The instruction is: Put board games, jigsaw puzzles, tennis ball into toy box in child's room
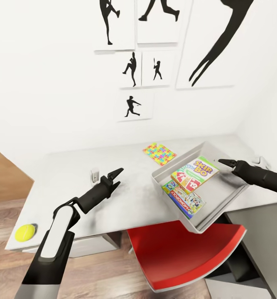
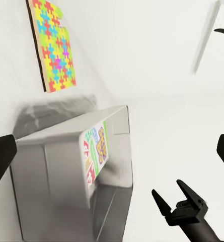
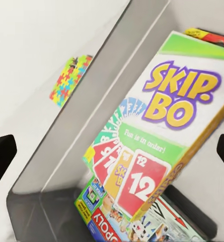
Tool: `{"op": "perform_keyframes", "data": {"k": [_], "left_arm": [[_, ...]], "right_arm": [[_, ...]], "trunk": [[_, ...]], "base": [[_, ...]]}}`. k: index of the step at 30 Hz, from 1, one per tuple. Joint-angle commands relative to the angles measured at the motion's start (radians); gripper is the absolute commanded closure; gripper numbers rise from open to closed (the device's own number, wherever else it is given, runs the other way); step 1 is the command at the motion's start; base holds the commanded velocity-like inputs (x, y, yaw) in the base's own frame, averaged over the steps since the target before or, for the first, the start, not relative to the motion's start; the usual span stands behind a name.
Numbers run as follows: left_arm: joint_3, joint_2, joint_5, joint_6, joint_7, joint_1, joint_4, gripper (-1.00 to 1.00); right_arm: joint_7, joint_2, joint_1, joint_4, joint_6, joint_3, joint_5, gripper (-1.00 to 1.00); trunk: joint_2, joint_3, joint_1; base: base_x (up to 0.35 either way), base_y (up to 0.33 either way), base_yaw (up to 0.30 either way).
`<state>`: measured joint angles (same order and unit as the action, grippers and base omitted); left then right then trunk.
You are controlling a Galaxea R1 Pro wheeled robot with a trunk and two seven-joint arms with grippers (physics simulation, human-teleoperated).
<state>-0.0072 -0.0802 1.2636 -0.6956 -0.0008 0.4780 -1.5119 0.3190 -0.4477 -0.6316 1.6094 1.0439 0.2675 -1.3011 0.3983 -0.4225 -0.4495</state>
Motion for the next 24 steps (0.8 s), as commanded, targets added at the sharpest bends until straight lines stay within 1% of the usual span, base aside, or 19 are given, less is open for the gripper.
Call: {"op": "perform_keyframes", "data": {"k": [1,2,5,7,10,13,14,16,20,24], "left_arm": [[0.001,0.0,0.002,-0.004,-0.001,0.0,-0.001,-1.0],[0.001,0.0,0.002,-0.004,-0.002,0.0,-0.002,-1.0],[0.001,0.001,0.002,-0.004,-0.005,-0.001,-0.003,-1.0],[0.0,0.001,0.002,-0.004,-0.018,-0.002,-0.008,-1.0],[0.0,0.002,0.002,-0.005,-0.028,-0.002,-0.012,-1.0],[-0.002,0.004,0.002,-0.005,-0.066,-0.005,-0.029,-1.0],[-0.002,0.004,0.002,-0.005,-0.066,-0.005,-0.029,-1.0],[-0.004,0.006,0.0,-0.006,-0.091,-0.008,-0.038,-1.0],[-0.006,0.008,-0.003,-0.006,-0.109,-0.01,-0.044,-1.0],[-0.008,0.009,-0.004,-0.007,-0.128,-0.013,-0.052,-1.0]], "right_arm": [[0.01,-0.006,0.002,0.001,0.003,0.005,-0.011,-1.0],[0.009,-0.012,0.007,0.001,0.003,0.009,-0.011,-1.0],[0.009,-0.018,0.01,0.001,0.003,0.013,-0.011,-1.0],[0.007,-0.025,0.016,0.002,0.003,0.017,-0.012,-1.0],[0.007,-0.028,0.019,0.002,0.003,0.019,-0.012,-1.0],[0.006,-0.033,0.023,0.002,0.003,0.022,-0.013,-1.0],[0.006,-0.033,0.023,0.002,0.003,0.022,-0.013,-1.0],[0.004,-0.036,0.024,0.002,0.003,0.024,-0.013,-1.0],[0.0,-0.037,0.025,0.003,0.003,0.025,-0.013,-1.0],[-0.02,-0.039,0.026,0.003,0.003,0.027,-0.013,-1.0]], "trunk": [[0.002,-0.002,-0.001],[0.002,-0.002,-0.001],[0.002,-0.002,-0.001],[0.002,-0.002,-0.001],[0.002,-0.002,-0.001],[0.002,-0.002,-0.001],[0.002,-0.002,-0.001],[0.002,-0.002,-0.001],[0.002,-0.002,-0.001],[0.002,-0.002,-0.001]], "base": [[0.0,0.0,-0.176],[0.0,0.0,-0.197],[0.0,0.0,-0.208],[0.0,0.0,-0.232],[0.0,0.0,-0.242],[0.0,0.0,-0.257],[0.0,0.0,-0.262],[0.0,0.0,-0.266],[0.0,0.0,-0.27],[0.0,0.0,-0.275]]}}
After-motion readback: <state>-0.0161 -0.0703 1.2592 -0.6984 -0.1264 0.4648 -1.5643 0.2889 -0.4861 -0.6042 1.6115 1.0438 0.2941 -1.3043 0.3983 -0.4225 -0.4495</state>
